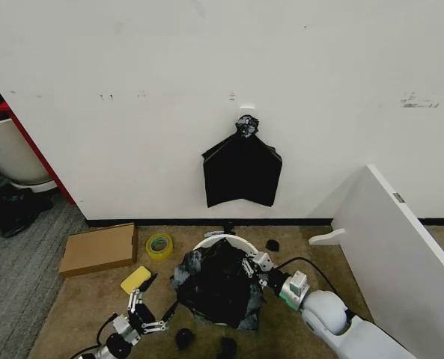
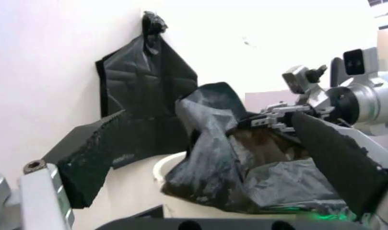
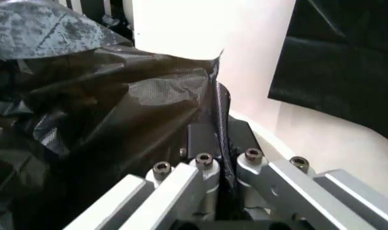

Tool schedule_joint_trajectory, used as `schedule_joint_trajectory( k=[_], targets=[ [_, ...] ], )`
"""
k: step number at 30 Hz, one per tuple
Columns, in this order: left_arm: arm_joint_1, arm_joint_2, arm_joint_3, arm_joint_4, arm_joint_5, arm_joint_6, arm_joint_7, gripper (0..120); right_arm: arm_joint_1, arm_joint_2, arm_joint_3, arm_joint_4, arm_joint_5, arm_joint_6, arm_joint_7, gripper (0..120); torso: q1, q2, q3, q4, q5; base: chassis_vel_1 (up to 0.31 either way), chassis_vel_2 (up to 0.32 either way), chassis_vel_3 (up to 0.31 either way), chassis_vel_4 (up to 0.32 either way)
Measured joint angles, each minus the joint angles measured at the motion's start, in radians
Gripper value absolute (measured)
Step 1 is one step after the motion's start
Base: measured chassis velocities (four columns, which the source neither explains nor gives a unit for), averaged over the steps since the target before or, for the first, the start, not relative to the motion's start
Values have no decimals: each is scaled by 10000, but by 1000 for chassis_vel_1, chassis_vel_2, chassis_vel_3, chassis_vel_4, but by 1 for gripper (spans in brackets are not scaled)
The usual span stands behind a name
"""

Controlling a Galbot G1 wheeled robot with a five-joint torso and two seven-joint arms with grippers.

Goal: Place the garbage bag over the trash bin.

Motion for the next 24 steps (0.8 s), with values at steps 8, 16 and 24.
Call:
schedule_joint_trajectory(
  k=[8, 16, 24],
  targets=[
    [84, 56, -393, -43, -592, 56, 864, 100, -213, -11, 59, 11, -365, -75, 1073, 6, 0, 0, 0, -1, 2, 0, 0, 0, 0],
    [63, 155, -620, 158, -819, -71, 980, 100, -984, -522, 0, 1092, -436, 629, 959, 34, 0, 1, 0, -1, 0, 0, 0, 0, 0],
    [111, 76, -645, -75, -916, -74, 945, 100, -1622, -1186, -20, 2272, -350, 605, 2074, 64, 0, 2, 0, -1, 0, 0, 0, 0, 0]
  ],
)
